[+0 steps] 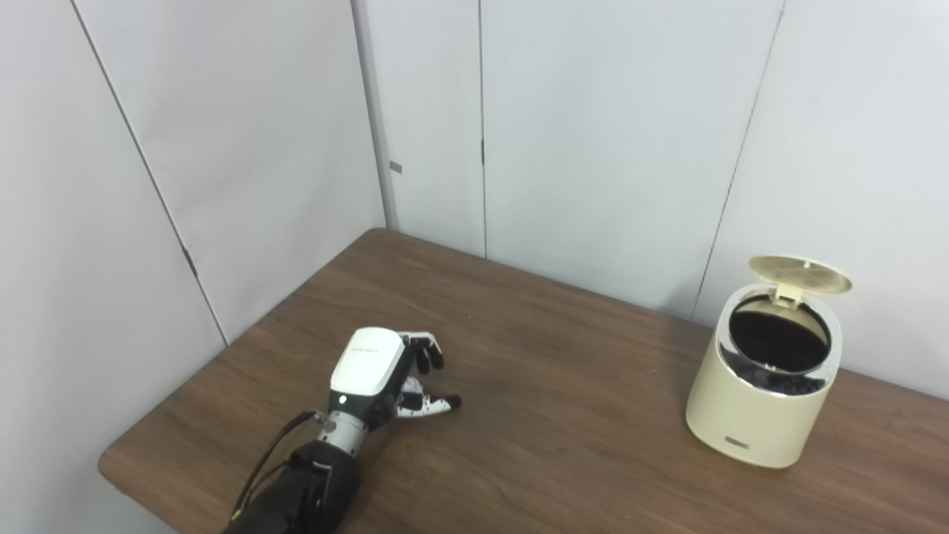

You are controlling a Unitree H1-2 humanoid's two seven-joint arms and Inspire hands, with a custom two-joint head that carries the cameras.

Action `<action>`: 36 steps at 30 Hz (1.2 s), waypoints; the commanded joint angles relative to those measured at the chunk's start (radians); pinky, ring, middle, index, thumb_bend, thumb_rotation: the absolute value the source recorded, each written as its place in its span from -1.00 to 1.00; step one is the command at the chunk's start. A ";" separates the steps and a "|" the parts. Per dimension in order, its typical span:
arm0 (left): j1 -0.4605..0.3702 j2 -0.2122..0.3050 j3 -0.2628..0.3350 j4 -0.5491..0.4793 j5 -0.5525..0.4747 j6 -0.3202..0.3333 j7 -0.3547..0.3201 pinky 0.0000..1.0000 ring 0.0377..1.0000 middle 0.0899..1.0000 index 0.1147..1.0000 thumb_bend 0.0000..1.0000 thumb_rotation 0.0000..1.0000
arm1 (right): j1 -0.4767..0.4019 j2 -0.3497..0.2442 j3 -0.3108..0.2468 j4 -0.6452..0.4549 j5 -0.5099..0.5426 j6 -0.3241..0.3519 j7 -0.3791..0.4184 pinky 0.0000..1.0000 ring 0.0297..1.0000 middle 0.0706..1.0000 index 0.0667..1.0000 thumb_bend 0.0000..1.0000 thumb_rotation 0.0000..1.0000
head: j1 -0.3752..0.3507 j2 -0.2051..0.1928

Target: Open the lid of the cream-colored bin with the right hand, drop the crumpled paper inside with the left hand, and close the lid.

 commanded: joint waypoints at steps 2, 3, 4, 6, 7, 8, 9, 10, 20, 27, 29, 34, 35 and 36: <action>0.014 0.004 -0.007 0.027 0.014 -0.005 0.025 -0.77 -0.76 -0.21 -0.16 0.05 -1.00 | 0.034 0.002 -0.004 0.022 0.007 -0.033 0.008 0.17 0.45 0.47 0.40 0.43 0.76 | 0.000 0.004; 0.014 0.003 -0.008 0.028 0.016 -0.006 0.028 -0.77 -0.76 -0.21 -0.16 0.05 -1.00 | 0.034 0.002 -0.004 0.024 0.008 -0.033 0.008 0.17 0.45 0.47 0.41 0.43 0.75 | 0.000 0.004; 0.015 0.002 -0.008 0.028 0.018 -0.006 0.029 -0.77 -0.76 -0.21 -0.16 0.05 -1.00 | 0.034 0.002 -0.004 0.023 0.008 -0.031 0.008 0.18 0.45 0.47 0.41 0.43 0.75 | 0.000 0.004; 0.016 0.001 -0.009 0.028 0.023 -0.007 0.035 -0.77 -0.76 -0.21 -0.16 0.05 -1.00 | 0.035 0.002 -0.006 0.020 0.007 -0.026 0.007 0.17 0.45 0.47 0.41 0.44 0.75 | 0.000 0.005; 0.016 0.001 -0.009 0.030 0.026 -0.009 0.039 -0.77 -0.76 -0.21 -0.16 0.05 -1.00 | 0.035 0.002 -0.006 0.022 0.009 -0.028 0.008 0.17 0.45 0.48 0.41 0.44 0.75 | 0.000 0.005; 0.016 0.000 -0.008 0.031 0.028 -0.012 0.043 -0.77 -0.76 -0.21 -0.16 0.05 -1.00 | 0.036 0.002 -0.006 0.023 0.009 -0.030 0.008 0.17 0.46 0.48 0.41 0.44 0.74 | 0.002 0.005; 0.016 -0.001 -0.008 0.035 0.032 -0.016 0.053 -0.77 -0.77 -0.21 -0.16 0.05 -1.00 | 0.036 0.001 -0.007 0.022 0.009 -0.030 0.008 0.18 0.46 0.48 0.42 0.43 0.74 | 0.001 0.005; 0.015 -0.001 -0.007 0.038 0.036 -0.020 0.060 -0.79 -0.78 -0.50 -0.18 0.04 -0.97 | 0.036 0.001 -0.007 0.022 0.008 -0.031 0.009 0.18 0.46 0.48 0.42 0.42 0.74 | 0.001 0.005; 0.012 -0.002 -0.008 0.034 0.091 0.002 0.090 -0.86 -0.85 -0.86 -0.86 0.57 -1.00 | 0.034 0.005 -0.010 0.021 0.002 -0.030 0.010 0.19 0.46 0.48 0.42 0.40 0.76 | 0.000 0.001; 0.009 -0.001 -0.007 0.040 0.092 -0.001 0.098 -0.86 -0.86 -0.87 -0.86 0.54 -1.00 | 0.032 0.005 -0.012 0.024 0.006 -0.028 0.013 0.18 0.46 0.48 0.42 0.41 0.75 | 0.000 0.000; 0.009 -0.003 -0.007 0.040 0.092 -0.002 0.101 -0.87 -0.86 -0.87 -0.87 0.56 -1.00 | 0.032 0.005 -0.012 0.025 0.007 -0.029 0.014 0.18 0.46 0.48 0.41 0.41 0.75 | 0.001 0.000; 0.008 -0.005 -0.003 0.036 0.088 0.009 0.091 -0.87 -0.86 -0.87 -0.88 0.55 -1.00 | 0.033 0.005 -0.013 0.024 -0.002 -0.033 0.010 0.17 0.44 0.46 0.40 0.39 0.75 | 0.001 0.000; 0.007 -0.004 -0.004 0.039 0.089 0.006 0.095 -0.87 -0.86 -0.87 -0.88 0.55 -1.00 | 0.033 0.005 -0.014 0.022 -0.004 -0.031 0.009 0.17 0.44 0.46 0.40 0.39 0.75 | 0.000 0.000; 0.006 -0.003 -0.005 0.041 0.089 0.003 0.099 -0.87 -0.86 -0.87 -0.88 0.56 -1.00 | 0.034 0.005 -0.014 0.020 -0.005 -0.028 0.009 0.16 0.44 0.46 0.40 0.40 0.76 | 0.000 0.000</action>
